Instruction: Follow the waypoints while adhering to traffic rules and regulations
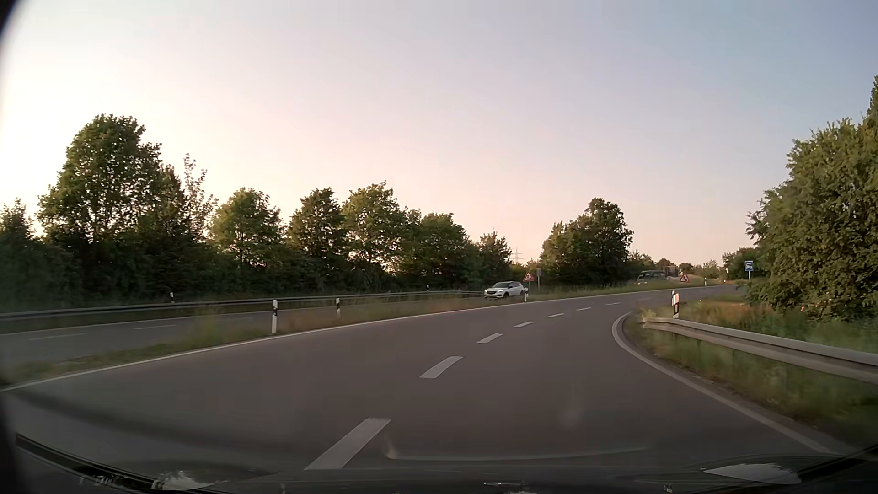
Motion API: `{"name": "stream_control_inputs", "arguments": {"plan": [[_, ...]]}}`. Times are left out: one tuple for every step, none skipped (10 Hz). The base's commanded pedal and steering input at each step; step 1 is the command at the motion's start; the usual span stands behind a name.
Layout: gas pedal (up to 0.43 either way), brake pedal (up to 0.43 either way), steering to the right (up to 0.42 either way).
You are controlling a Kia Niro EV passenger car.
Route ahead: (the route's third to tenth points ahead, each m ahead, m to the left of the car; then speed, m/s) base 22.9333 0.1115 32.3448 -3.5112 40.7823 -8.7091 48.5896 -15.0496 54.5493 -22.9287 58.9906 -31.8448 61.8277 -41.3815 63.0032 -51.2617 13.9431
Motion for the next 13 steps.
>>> {"name": "stream_control_inputs", "arguments": {"plan": [[0.24, 0.018, 0.06], [0.24, 0.018, 0.06], [0.24, 0.018, 0.06], [0.24, 0.018, 0.059], [0.24, 0.018, 0.059], [0.228, 0.018, 0.057], [0.189, 0.018, 0.052], [0.177, 0.018, 0.051], [0.177, 0.018, 0.054], [0.177, 0.018, 0.059], [0.177, 0.018, 0.064], [0.177, 0.018, 0.067], [0.177, 0.018, 0.07]]}}
